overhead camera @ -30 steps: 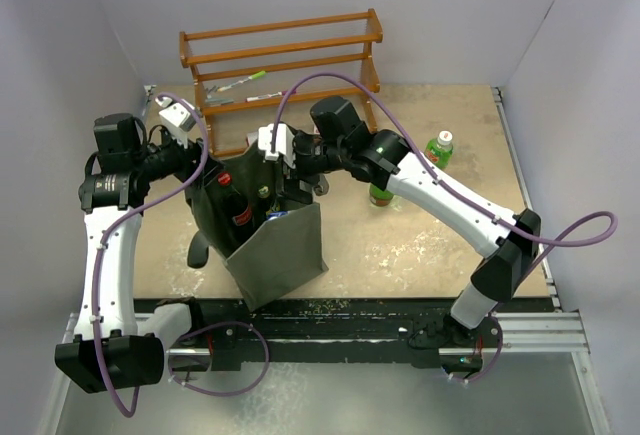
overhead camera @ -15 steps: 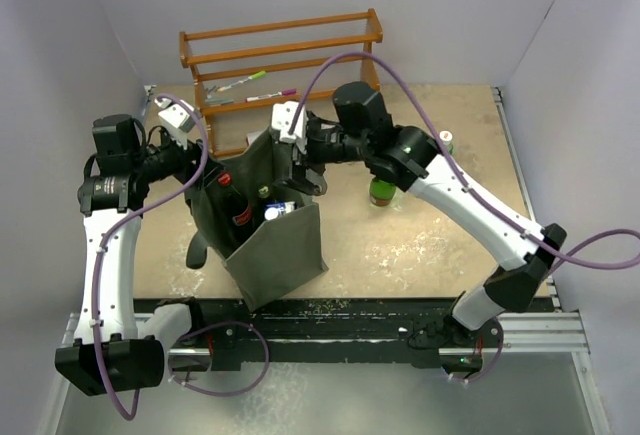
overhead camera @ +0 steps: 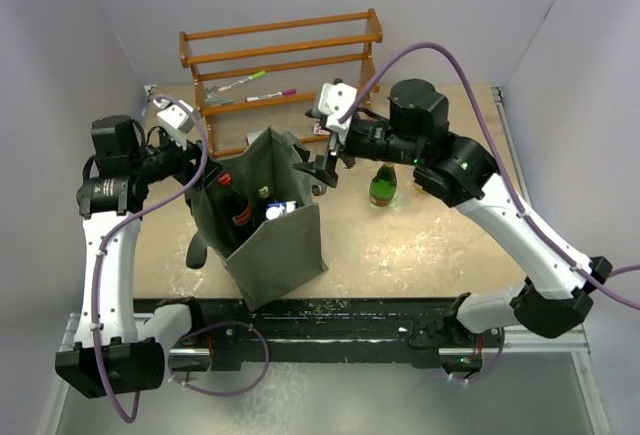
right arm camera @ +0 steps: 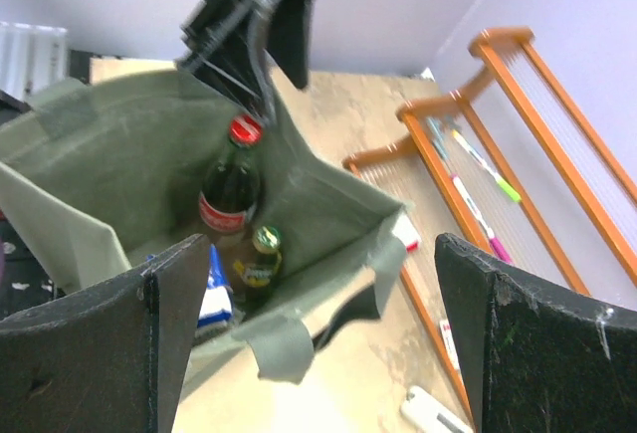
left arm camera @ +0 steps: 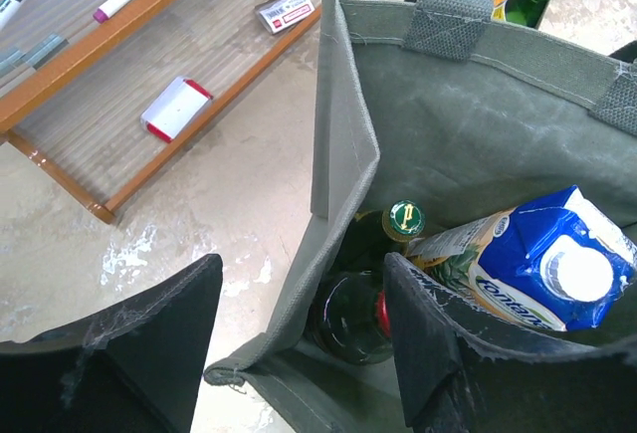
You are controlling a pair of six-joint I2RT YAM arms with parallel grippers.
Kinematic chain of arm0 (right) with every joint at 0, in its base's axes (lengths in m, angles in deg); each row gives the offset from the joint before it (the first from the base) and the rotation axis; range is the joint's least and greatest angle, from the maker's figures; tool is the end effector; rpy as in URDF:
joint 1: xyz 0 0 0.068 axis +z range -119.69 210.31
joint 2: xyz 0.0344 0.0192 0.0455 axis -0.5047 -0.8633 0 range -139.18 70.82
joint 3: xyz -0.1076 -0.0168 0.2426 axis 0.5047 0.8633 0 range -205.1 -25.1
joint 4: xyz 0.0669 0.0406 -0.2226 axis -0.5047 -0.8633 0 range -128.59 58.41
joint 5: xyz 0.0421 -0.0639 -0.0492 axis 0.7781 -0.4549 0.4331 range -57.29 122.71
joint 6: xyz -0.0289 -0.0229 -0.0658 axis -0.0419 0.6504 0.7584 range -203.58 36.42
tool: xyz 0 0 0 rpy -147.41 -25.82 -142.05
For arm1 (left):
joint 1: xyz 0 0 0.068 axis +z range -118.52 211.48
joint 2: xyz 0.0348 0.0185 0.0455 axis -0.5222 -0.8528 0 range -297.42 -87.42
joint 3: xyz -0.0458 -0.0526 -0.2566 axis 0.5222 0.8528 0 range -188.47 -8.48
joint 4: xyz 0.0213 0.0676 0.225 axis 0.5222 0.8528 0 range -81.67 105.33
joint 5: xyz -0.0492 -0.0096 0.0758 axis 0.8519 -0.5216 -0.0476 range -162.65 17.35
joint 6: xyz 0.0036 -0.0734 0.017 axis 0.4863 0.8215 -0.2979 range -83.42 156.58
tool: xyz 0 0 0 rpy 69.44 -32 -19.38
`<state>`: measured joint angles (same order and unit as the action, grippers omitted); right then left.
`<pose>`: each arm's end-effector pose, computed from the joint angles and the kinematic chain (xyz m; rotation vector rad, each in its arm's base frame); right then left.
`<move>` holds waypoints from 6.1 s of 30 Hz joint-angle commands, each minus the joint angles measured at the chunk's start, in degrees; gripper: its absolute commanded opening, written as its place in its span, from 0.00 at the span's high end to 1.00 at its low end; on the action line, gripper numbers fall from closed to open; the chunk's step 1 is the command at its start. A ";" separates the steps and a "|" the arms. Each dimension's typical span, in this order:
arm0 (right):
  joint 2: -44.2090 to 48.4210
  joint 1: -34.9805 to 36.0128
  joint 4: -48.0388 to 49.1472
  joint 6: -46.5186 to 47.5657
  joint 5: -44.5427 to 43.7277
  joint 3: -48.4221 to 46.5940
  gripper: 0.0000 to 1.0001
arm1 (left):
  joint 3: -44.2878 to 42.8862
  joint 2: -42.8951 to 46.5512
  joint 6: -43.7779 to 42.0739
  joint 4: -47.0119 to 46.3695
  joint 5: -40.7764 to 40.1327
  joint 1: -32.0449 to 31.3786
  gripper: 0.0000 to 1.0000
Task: Place the beverage into the canvas bag
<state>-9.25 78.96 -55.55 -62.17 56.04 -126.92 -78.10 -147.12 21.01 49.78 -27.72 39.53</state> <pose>0.1713 0.2328 0.4977 -1.1928 1.1413 0.6918 0.2001 -0.0170 0.3696 0.5758 1.9081 -0.5635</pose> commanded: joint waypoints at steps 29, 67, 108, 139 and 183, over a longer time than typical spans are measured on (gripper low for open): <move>10.74 -44.48 12.54 -8.81 -14.63 32.54 0.07 | 0.41 5.00 0.54 -3.36 0.48 -0.32 0.30; 0.00 -52.88 13.54 -7.59 -4.70 34.41 0.46 | 1.25 6.04 1.16 -3.77 1.00 -0.36 0.30; 19.03 -50.47 -0.65 -5.86 8.99 24.90 1.00 | 0.64 5.34 1.76 -4.15 1.67 -0.32 0.30; 6.91 -25.25 -2.92 -12.79 13.48 -13.12 1.00 | -1.13 2.65 1.11 -3.97 -3.40 -0.32 0.30; -26.67 12.70 -8.21 -15.55 11.01 -37.31 1.00 | -1.80 1.53 6.18 -3.37 -7.71 1.17 0.33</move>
<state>-36.01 91.17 -71.09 -75.74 64.08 -163.86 -79.30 -146.94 26.58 48.29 -36.51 40.38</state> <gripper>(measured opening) 0.364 0.670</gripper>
